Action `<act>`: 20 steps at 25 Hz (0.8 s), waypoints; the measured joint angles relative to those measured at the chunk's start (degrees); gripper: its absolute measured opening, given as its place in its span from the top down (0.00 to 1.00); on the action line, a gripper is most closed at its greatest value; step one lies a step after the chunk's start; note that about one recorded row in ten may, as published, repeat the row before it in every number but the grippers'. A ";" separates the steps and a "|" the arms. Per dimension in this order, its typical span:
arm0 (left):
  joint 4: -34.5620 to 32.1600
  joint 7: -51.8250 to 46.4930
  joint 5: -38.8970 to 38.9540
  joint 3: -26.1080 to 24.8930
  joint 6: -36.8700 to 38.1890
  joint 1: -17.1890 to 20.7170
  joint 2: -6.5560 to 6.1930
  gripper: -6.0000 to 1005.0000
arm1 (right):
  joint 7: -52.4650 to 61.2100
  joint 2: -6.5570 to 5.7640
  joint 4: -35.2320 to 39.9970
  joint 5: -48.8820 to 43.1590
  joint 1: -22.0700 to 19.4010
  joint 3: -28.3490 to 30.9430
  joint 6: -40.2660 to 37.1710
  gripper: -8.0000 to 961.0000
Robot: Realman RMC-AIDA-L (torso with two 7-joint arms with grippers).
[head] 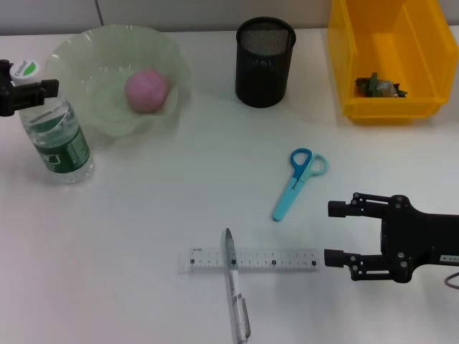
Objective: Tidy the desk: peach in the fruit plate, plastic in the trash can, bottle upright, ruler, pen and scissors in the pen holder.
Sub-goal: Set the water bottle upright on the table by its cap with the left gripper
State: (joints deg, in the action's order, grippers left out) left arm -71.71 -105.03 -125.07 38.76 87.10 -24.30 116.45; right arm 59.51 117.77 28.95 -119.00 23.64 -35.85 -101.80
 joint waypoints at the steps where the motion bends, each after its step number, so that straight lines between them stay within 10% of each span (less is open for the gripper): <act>1: 0.00 0.00 -0.01 0.00 -0.04 0.05 0.00 0.53 | 0.06 -0.04 0.00 0.00 0.06 0.00 0.00 0.19; 20: -0.01 0.09 0.21 0.00 -0.57 0.76 0.05 0.53 | 0.25 -0.08 -0.04 0.09 -0.03 0.00 -0.05 0.19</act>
State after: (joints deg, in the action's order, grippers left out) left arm -71.72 -104.94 -124.87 38.76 86.53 -23.54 116.50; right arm 59.77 117.68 28.91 -118.91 23.61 -35.86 -101.85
